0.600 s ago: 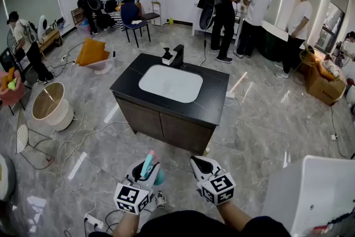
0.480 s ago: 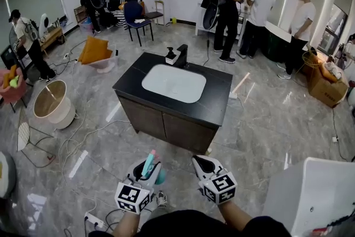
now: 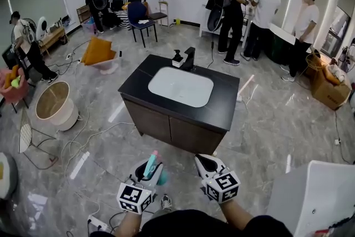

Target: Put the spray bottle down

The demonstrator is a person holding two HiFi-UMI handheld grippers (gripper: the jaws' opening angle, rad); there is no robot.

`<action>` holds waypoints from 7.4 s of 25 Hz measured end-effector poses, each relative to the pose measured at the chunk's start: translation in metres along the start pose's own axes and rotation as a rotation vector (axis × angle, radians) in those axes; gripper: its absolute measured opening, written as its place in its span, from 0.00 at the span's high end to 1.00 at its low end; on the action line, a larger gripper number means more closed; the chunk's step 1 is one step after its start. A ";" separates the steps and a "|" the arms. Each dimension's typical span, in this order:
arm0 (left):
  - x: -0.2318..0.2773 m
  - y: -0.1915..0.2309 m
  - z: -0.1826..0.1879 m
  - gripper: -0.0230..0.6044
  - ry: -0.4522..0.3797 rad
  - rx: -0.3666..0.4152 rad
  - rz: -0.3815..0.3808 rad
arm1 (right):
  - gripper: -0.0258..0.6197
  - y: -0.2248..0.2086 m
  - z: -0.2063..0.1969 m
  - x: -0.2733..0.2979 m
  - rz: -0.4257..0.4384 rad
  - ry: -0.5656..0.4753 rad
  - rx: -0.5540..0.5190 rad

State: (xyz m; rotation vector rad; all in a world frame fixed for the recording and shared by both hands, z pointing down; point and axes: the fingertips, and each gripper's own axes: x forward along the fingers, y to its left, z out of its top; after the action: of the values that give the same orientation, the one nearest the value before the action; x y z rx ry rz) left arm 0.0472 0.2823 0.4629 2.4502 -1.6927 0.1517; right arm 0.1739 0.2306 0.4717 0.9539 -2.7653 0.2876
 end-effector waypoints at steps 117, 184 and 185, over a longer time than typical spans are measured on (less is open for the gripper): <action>0.565 0.527 0.065 0.74 -0.007 0.082 -0.091 | 0.96 -0.273 0.070 0.499 -0.284 0.144 0.259; 0.543 0.539 0.049 0.41 0.079 0.058 0.059 | 0.96 -0.288 0.063 0.465 -0.218 0.133 0.281; 0.538 0.536 0.050 0.43 0.074 0.058 0.064 | 0.96 -0.287 0.063 0.462 -0.211 0.131 0.277</action>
State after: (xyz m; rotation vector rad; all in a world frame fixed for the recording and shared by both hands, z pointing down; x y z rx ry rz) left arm -0.2637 -0.4073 0.5459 2.3999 -1.7607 0.2993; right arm -0.0116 -0.2769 0.5611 1.2324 -2.5214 0.6845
